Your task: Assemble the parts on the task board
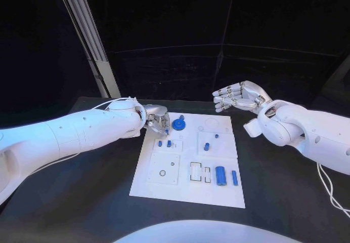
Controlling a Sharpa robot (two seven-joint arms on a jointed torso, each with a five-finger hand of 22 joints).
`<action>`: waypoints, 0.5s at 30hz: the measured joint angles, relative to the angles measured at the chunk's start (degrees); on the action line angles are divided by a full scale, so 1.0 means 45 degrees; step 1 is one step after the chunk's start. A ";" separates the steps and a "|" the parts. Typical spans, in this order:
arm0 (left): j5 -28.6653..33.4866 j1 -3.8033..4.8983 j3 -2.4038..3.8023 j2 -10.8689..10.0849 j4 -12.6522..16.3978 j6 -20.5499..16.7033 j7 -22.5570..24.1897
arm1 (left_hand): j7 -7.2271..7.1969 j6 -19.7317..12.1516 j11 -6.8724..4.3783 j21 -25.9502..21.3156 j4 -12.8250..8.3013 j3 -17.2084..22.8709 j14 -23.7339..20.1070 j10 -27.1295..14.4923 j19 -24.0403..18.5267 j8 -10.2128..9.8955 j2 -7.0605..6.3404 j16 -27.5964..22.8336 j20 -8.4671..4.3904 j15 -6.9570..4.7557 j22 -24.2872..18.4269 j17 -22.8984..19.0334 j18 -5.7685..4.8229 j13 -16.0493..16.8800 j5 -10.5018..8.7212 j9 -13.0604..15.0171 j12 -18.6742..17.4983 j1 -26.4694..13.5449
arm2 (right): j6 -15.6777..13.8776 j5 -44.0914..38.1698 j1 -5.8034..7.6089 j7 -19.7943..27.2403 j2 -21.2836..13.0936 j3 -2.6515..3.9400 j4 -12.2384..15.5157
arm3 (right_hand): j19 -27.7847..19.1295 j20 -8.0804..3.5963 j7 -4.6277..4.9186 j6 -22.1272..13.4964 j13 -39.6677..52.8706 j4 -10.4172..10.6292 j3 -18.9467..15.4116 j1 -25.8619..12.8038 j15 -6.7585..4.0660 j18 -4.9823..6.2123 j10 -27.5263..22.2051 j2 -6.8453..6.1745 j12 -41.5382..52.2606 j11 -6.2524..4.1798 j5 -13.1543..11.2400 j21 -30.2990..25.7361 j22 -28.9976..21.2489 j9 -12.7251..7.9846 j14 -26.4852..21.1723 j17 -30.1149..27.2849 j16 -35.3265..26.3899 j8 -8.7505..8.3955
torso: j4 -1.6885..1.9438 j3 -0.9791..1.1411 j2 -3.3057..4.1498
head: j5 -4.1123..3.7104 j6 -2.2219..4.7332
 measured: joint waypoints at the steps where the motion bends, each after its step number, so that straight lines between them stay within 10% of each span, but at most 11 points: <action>1: 0.0001 -0.0009 -0.0003 0.0034 -0.0026 0.0017 0.0000 | 0.0000 0.0000 0.0000 0.0000 0.0000 0.0000 0.0000 0.0000 0.0000 0.0000 0.0000 0.0000 0.0000 0.0000 0.0000 0.0000 0.0000 0.0000 0.0000 0.0000 0.0000 0.0000 | 0.0000 0.0000 0.0000 0.0000 0.0004 0.0000 -0.0002 | 0.0000 0.0000 0.0000 0.0000 0.0000 0.0000 0.0000 0.0000 0.0000 0.0000 0.0001 0.0000 0.0000 0.0000 0.0000 0.0000 0.0000 0.0000 0.0000 0.0000 0.0000 0.0000 | 0.0000 0.0000 0.0000 | 0.0004 0.0001; 15: 0.0015 -0.0055 -0.0016 0.0153 -0.0075 0.0119 -0.0002 | 0.0000 -0.0001 0.0001 0.0054 0.0000 0.0000 0.0000 -0.0001 0.0000 -0.0046 0.0000 0.0000 0.0000 0.0001 0.0027 -0.0017 0.0002 0.0001 0.0000 0.0000 0.0000 0.0001 | 0.0004 0.0000 0.0000 0.0002 0.0042 -0.0001 -0.0033 | 0.0000 0.0000 0.0000 0.0000 0.0000 0.0000 0.0000 0.0000 0.0000 0.0000 0.0000 0.0000 0.0000 0.0000 0.0000 0.0000 0.0001 0.0000 0.0000 0.0001 0.0000 0.0000 | -0.0004 0.0000 0.0005 | 0.0005 -0.0009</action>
